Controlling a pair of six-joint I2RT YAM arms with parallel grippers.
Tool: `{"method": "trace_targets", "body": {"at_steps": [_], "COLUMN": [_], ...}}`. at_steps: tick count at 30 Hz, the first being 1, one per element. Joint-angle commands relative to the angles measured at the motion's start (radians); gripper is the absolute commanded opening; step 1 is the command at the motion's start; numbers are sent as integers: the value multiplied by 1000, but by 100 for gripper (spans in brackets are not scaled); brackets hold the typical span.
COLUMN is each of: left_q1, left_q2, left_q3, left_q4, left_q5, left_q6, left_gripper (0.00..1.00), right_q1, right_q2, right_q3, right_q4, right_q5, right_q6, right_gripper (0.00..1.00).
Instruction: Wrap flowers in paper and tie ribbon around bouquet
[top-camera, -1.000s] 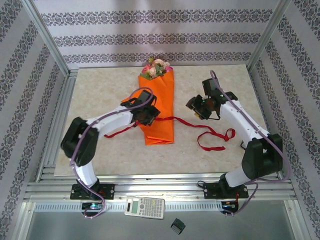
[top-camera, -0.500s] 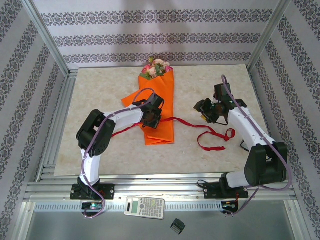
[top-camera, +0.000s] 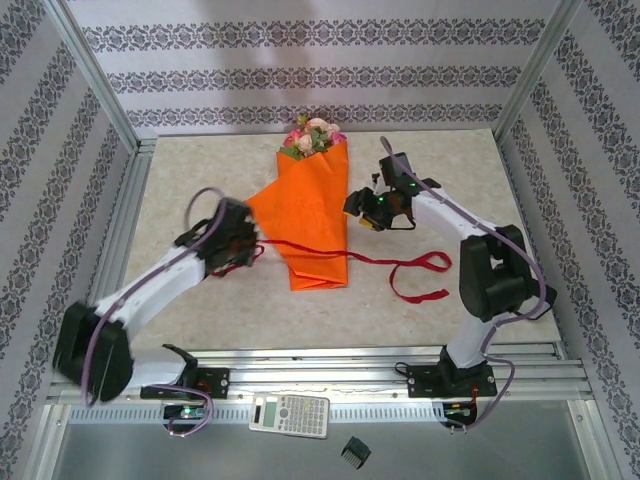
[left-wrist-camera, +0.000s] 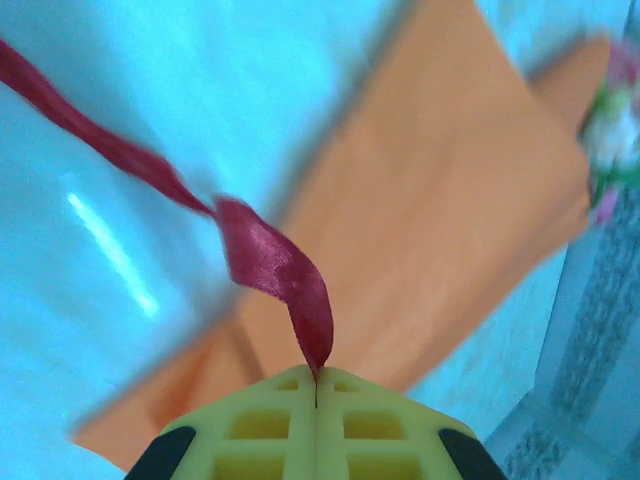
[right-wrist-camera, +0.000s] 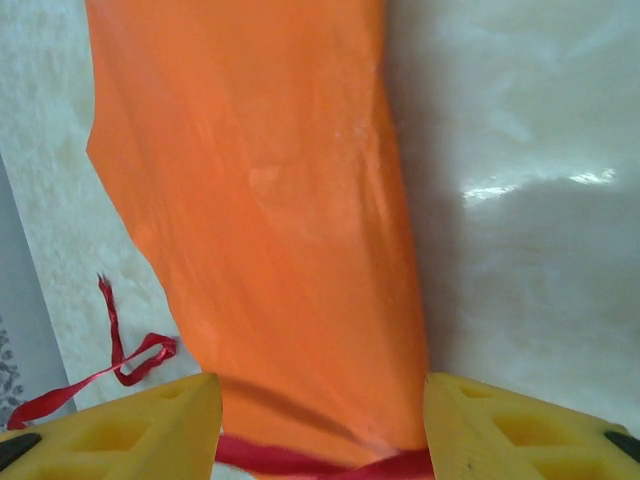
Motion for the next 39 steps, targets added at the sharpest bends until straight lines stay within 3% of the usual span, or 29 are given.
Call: {"method": "trace_targets", "body": {"at_steps": [1, 6, 14, 16, 17, 23, 30, 39], "left_q1": [137, 266, 298, 296, 292, 141, -97, -157], "left_q2": [-148, -239, -250, -233, -228, -232, -17, 234], "left_q3": [-129, -217, -209, -166, -145, -92, -157, -165], "left_q4": [-159, -244, -335, -354, -371, -363, -20, 202], "left_q5": [-46, 21, -4, 24, 36, 110, 153, 183], "left_q6": [92, 170, 251, 292, 300, 137, -134, -199], "left_gripper": [0, 0, 0, 19, 24, 41, 43, 45], "right_q1": [12, 89, 74, 63, 59, 46, 80, 132], "right_q2": [12, 22, 57, 27, 16, 86, 151, 201], "right_q3": [24, 10, -45, -100, -124, -150, -176, -194], "right_q4": [6, 33, 15, 22, 34, 122, 267, 339], "right_q5": [-37, 2, 56, 63, 62, -114, -215, -266], "right_q6": [-25, 44, -93, -155, -178, -223, -150, -90], "right_gripper": [56, 56, 58, 59, 59, 60, 60, 58]}}
